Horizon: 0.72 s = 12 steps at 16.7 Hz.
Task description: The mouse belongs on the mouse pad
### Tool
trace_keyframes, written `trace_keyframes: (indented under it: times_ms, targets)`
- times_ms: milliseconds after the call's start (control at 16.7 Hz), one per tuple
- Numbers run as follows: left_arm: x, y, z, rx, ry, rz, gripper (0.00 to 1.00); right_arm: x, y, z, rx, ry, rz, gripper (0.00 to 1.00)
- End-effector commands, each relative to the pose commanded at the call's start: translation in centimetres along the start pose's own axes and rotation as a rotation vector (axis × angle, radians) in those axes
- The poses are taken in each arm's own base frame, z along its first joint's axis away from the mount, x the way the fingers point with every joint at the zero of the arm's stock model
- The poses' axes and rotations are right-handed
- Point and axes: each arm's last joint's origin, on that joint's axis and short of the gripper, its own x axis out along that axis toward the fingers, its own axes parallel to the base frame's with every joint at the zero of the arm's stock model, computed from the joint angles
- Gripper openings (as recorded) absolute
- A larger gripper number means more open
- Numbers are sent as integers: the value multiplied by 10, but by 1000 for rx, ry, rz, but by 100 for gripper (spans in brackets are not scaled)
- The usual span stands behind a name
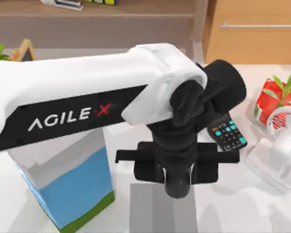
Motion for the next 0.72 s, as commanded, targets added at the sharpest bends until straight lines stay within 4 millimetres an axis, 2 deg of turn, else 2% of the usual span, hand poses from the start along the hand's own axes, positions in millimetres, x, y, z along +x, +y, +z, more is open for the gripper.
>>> trace_keyframes:
  times_ms: [240, 720]
  targets:
    - [22, 5, -12, -92, 80, 99, 0, 0, 0, 0, 0, 0, 0, 100]
    - [23, 4, -12, -84, 77, 93, 0, 0, 0, 0, 0, 0, 0, 100]
